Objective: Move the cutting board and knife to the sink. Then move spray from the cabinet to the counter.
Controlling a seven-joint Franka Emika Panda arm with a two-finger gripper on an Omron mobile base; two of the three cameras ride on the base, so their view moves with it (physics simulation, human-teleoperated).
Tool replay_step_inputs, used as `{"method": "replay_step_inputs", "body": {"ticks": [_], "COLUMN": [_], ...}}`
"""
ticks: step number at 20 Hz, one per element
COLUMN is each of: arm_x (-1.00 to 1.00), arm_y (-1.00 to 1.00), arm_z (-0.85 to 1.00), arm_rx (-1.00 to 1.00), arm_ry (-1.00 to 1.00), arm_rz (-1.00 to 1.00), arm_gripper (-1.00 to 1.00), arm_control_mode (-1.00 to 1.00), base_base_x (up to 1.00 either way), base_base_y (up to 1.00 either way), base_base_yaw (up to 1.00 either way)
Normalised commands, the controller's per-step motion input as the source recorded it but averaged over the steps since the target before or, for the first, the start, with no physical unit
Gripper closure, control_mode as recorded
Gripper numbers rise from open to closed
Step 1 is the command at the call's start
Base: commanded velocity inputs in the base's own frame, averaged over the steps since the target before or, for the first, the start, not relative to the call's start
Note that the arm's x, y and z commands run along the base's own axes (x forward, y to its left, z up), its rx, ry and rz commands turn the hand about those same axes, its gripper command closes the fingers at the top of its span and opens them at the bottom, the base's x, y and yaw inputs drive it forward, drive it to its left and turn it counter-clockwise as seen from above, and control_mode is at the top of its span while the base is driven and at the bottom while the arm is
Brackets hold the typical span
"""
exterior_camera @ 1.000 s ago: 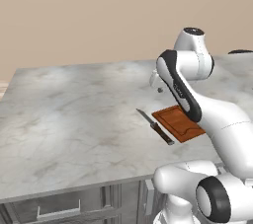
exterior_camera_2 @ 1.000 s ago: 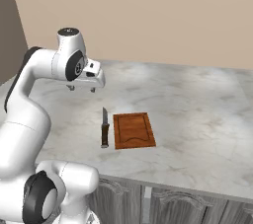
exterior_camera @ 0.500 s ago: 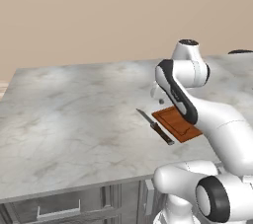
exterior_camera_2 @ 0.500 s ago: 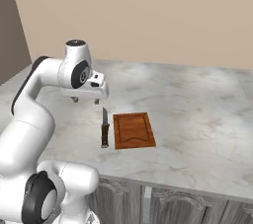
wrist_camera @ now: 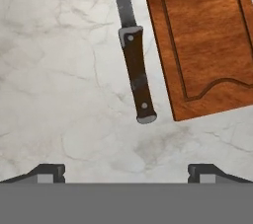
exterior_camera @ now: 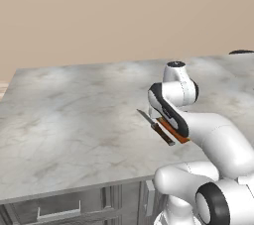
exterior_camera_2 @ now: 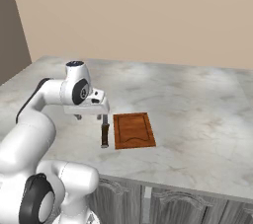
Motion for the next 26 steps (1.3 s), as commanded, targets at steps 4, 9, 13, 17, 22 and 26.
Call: {"method": "replay_step_inputs", "body": {"ticks": [4,9,13,17,22,26], "arm_x": [0.0,0.05,0.16,0.2,0.22,0.22], "arm_y": [-0.08,-0.13,-0.17,-0.14,-0.16,-0.06], "arm_z": [-0.48,-0.25,-0.12,-0.16,-0.22,-0.21], "arm_rx": [0.0,0.0,0.0,0.0,0.05,0.08], "arm_ry": [0.0,0.0,0.0,0.0,0.0,0.0], "arm_rz": [0.0,0.0,0.0,0.0,0.0,0.0], "arm_gripper": [-1.0,-1.0,-1.0,-1.0,-1.0,-1.0], "arm_control_mode": [-1.0,-1.0,-1.0,-1.0,-1.0,-1.0], "base_base_x": [0.0,0.0,0.0,0.0,0.0,0.0], "base_base_y": [0.0,0.0,0.0,0.0,0.0,0.0], "base_base_yaw": [0.0,0.0,0.0,0.0,0.0,0.0]}}
